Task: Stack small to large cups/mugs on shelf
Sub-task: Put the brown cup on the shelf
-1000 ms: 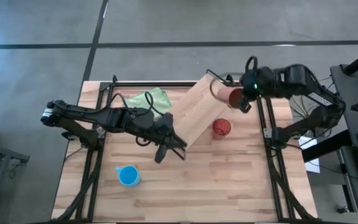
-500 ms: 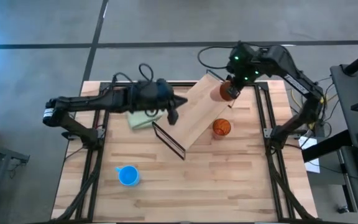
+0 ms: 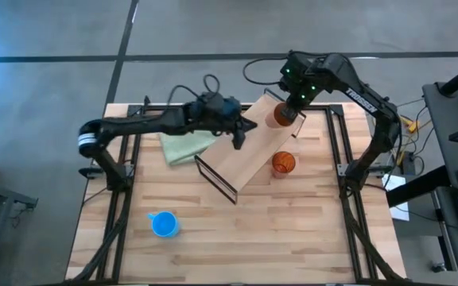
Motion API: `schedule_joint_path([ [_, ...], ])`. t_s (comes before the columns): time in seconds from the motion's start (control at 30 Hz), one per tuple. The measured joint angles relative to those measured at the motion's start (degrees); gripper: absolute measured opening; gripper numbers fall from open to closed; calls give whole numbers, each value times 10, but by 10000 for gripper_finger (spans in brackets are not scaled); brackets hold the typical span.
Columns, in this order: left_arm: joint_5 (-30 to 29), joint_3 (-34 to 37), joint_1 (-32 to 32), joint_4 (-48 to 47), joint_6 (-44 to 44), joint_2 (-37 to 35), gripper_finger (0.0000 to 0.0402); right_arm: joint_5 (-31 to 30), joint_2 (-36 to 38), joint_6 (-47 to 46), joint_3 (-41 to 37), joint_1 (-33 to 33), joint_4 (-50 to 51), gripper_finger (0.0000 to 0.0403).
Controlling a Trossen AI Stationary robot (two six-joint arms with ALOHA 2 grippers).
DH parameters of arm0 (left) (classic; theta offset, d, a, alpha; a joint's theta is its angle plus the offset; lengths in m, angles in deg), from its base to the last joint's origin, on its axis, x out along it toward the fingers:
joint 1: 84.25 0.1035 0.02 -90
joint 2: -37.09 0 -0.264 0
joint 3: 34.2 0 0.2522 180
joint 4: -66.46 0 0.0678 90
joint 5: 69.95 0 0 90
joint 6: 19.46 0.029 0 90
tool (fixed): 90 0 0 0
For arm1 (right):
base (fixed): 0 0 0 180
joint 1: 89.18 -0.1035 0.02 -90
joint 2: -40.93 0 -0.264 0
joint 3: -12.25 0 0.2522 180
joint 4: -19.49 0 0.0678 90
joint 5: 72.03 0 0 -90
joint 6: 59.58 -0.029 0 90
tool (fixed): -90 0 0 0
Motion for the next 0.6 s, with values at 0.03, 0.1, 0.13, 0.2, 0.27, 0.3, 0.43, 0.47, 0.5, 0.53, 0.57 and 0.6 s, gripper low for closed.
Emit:
schedule_joint_path([
  [0.03, 2, 0, 0, 4, -2, 12, 0, 0, 0, 0, 0, 2, 0, 9],
  [0.1, 3, 0, 0, 43, -14, 38, 0, 0, 2, 0, 0, 5, 0, 9],
  [0.13, 3, -1, 0, 56, -18, 49, 0, 0, 2, 0, 0, 6, 0, 9],
  [0.2, 4, -2, 1, 86, -20, 70, 0, 0, 3, 0, 0, 7, 0, 9],
  [0.27, 5, -3, 7, 106, -32, 88, 0, 0, 4, 0, 0, 7, 0, 9],
  [0.3, 5, -3, 10, 122, -39, 98, 0, 0, 4, 0, 0, 7, 0, 9],
  [0.43, 2, -3, 20, 133, -45, 122, 0, 0, 4, 0, -1, 7, 0, 9],
  [0.47, 2, -3, 21, 136, -45, 125, 0, 0, 4, -1, -1, 7, 0, 9],
  [0.5, 2, -2, 22, 134, -45, 126, 0, 0, 4, -3, -1, 7, 0, 9],
  [0.53, 1, -2, 23, 134, -44, 126, 0, 0, 4, -5, -1, 7, 0, 9],
  [0.57, -2, -2, 25, 135, -42, 126, 0, 0, 5, -5, -1, 7, 0, 9],
  [0.6, -9, -2, 26, 136, -40, 126, 0, 0, 5, -5, -1, 7, 0, 9],
])
